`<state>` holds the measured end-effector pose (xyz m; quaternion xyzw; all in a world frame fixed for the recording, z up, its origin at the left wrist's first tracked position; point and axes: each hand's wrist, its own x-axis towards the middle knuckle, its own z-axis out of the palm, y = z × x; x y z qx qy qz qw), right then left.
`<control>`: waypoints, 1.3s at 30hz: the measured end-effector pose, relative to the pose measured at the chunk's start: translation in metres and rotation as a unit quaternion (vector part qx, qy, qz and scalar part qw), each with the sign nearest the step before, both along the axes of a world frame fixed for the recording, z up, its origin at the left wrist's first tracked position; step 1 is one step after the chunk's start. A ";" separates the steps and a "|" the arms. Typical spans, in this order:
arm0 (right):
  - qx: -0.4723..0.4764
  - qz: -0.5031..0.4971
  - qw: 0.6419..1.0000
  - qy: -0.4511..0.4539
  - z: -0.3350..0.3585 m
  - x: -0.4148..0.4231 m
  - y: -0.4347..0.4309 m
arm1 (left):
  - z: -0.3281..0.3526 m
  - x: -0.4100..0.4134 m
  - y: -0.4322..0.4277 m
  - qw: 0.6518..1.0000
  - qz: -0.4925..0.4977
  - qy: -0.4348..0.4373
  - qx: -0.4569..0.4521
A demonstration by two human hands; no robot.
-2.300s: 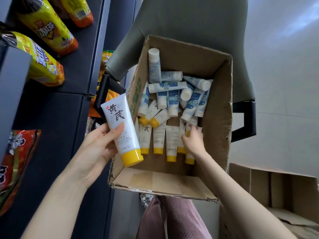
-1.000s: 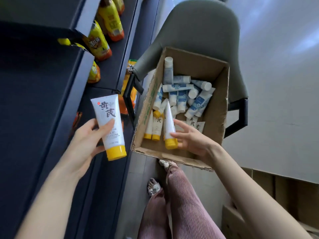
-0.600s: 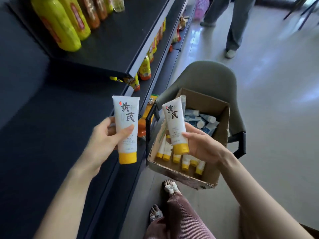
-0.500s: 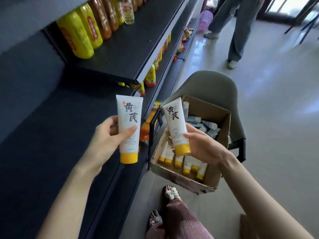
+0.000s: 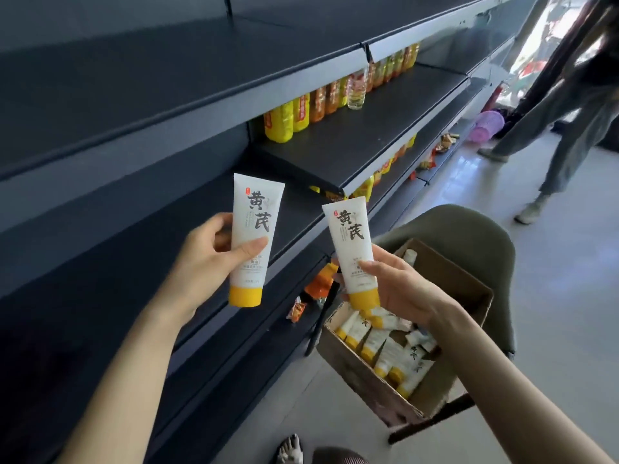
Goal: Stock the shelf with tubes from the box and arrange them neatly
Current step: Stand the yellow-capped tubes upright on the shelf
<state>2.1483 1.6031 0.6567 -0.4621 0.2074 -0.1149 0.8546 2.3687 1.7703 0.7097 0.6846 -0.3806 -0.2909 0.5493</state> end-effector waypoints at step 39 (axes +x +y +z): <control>-0.151 0.195 0.927 -0.283 0.189 0.253 0.340 | 0.159 0.041 0.450 0.867 0.429 -0.176 -0.182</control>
